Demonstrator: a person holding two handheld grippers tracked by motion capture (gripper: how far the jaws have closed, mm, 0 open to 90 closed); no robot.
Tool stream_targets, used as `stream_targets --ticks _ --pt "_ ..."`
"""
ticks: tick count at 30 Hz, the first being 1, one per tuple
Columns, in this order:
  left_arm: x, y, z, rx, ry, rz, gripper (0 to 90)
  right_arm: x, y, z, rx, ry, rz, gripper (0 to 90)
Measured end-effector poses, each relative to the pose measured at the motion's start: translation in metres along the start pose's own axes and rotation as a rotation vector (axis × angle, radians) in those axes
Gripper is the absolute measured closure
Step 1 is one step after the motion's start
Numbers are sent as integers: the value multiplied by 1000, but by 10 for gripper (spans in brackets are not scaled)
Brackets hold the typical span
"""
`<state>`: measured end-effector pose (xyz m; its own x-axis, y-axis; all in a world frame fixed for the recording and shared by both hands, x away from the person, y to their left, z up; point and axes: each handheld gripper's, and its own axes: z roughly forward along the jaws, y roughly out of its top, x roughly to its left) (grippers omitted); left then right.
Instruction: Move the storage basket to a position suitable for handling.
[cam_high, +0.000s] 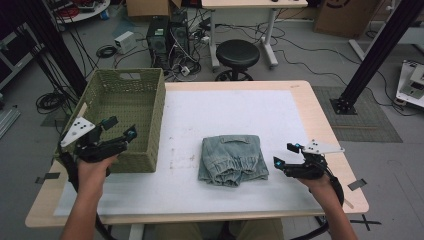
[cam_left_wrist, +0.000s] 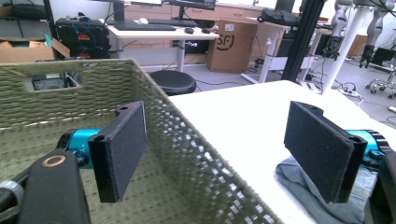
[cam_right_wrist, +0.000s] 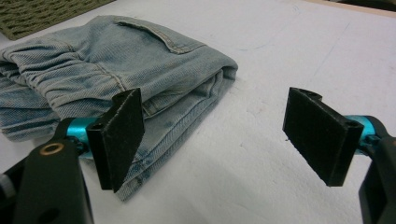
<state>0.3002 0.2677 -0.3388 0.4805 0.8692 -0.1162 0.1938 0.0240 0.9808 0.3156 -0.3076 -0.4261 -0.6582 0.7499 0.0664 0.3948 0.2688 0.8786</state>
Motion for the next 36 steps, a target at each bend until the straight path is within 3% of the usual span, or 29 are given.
stream_targets --ticks 4,24,36 --pt "-14 0 13 21 -40 11 212 -1 0 -1 -3 0 5 210" --pt "-78 -11 62 29 -131 29 212 -2 5 8 -2 14 -9 210" --pt "-101 -24 80 53 -163 36 212 1 5 4 -9 19 -12 210"
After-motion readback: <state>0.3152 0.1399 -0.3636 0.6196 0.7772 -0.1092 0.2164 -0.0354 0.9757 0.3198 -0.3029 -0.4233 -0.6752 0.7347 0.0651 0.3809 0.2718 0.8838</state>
